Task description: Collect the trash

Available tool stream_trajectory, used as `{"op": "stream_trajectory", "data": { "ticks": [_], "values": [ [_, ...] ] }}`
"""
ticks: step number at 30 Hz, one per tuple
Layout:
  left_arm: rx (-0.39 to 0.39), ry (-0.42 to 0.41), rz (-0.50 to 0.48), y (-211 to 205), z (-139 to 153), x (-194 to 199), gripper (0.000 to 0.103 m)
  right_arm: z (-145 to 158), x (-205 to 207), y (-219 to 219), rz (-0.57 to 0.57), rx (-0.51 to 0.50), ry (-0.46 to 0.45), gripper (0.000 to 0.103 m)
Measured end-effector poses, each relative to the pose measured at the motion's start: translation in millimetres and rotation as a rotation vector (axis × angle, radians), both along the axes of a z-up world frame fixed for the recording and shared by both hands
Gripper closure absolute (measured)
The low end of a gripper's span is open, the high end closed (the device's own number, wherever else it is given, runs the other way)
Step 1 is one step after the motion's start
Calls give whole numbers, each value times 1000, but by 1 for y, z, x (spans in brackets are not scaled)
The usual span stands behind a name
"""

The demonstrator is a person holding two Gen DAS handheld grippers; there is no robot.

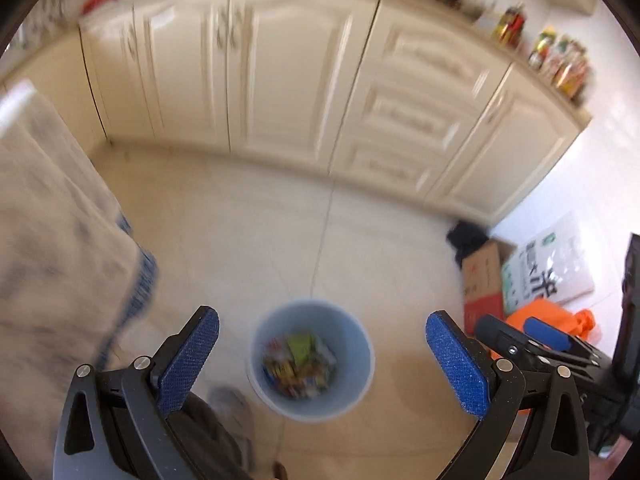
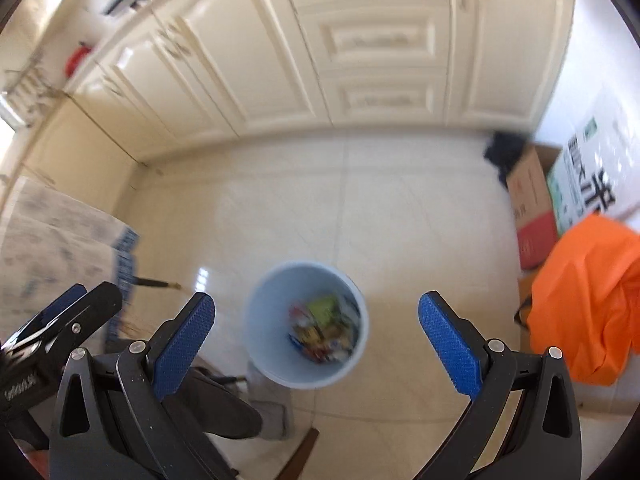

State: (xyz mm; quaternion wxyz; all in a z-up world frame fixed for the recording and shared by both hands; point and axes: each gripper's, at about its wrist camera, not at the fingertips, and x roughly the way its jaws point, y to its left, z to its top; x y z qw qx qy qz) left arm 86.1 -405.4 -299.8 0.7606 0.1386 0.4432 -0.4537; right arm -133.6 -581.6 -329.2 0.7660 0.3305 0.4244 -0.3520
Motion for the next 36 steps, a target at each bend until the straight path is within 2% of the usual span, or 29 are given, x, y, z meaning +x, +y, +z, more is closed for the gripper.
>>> {"op": "stream_trajectory", "data": {
  "ticks": [5,12,18,24,27,31,34,36],
  "values": [
    [-81,-137,50,67,65,-33,1,63,23,23,77,-80,-79,0],
    [-170,-303,247,177,136,-109,1,140,66,82,233,-165,-211,0],
    [-190,-451,442,286,181,-166,1,201,119,169,454,-239,-330,0],
    [-190,-532,658,386,214,-221,1,250,164,269,648,-363,-406,0],
    [-199,-572,745,422,225,-248,1,270,179,310,720,-421,-444,0],
    [-184,-621,824,437,233,-282,1,285,194,352,771,-483,-460,0],
    [-178,-663,872,433,236,-302,1,293,201,373,791,-504,-482,0],
    [-190,-676,896,423,231,-303,1,295,204,377,791,-518,-480,0]
  ]
}}
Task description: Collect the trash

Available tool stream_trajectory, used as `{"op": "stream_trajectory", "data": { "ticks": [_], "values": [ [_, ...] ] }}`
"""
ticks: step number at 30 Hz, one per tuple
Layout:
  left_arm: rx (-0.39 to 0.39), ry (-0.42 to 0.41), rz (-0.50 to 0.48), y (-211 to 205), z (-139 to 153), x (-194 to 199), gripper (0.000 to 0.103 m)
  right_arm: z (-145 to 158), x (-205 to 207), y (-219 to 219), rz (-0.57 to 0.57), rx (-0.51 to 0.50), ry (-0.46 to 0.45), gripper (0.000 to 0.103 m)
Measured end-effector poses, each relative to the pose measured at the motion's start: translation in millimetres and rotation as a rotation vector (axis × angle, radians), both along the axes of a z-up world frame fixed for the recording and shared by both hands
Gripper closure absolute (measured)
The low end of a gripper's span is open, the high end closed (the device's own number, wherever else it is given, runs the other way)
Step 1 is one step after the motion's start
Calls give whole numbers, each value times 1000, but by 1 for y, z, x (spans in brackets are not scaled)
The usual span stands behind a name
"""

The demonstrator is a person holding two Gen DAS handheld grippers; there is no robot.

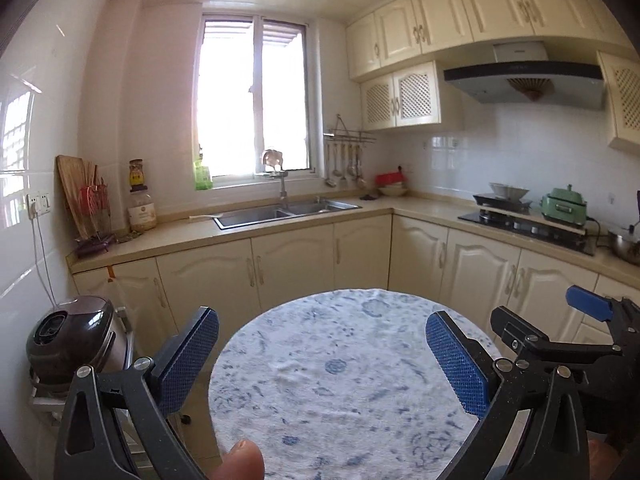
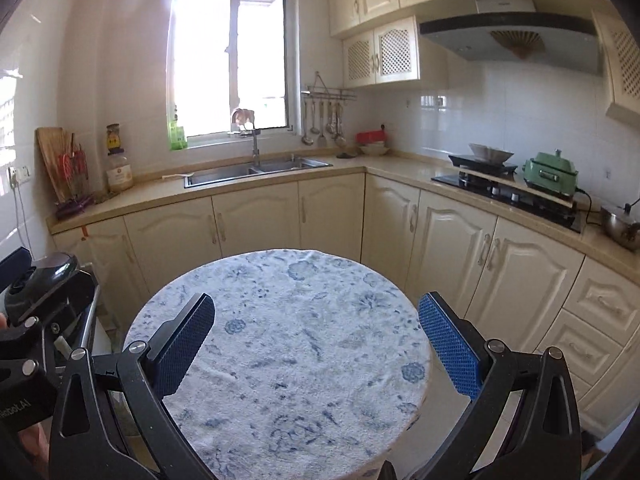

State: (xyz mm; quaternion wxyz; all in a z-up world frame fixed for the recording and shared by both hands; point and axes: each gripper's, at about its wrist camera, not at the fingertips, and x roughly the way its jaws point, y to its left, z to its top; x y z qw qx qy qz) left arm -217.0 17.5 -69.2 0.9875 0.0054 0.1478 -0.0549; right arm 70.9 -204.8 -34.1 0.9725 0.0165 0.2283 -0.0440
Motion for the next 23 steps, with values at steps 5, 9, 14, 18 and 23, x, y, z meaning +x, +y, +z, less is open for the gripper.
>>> {"op": "stream_trajectory", "data": {
  "ticks": [5,9,14,18,23],
  "values": [
    [-5,-13,20,-11,-14,9,1,4,12,15,-3,-23,-11,0],
    [-11,1,32,-23,-25,38,1,4,21,25,4,-37,-8,0],
    [-28,13,29,-25,-23,53,1,4,29,27,1,-40,-15,0],
    [-44,20,13,-18,-7,99,1,3,33,27,2,-38,-11,0],
    [-71,35,-11,-7,5,126,1,3,36,24,0,-27,-12,0]
  ]
}}
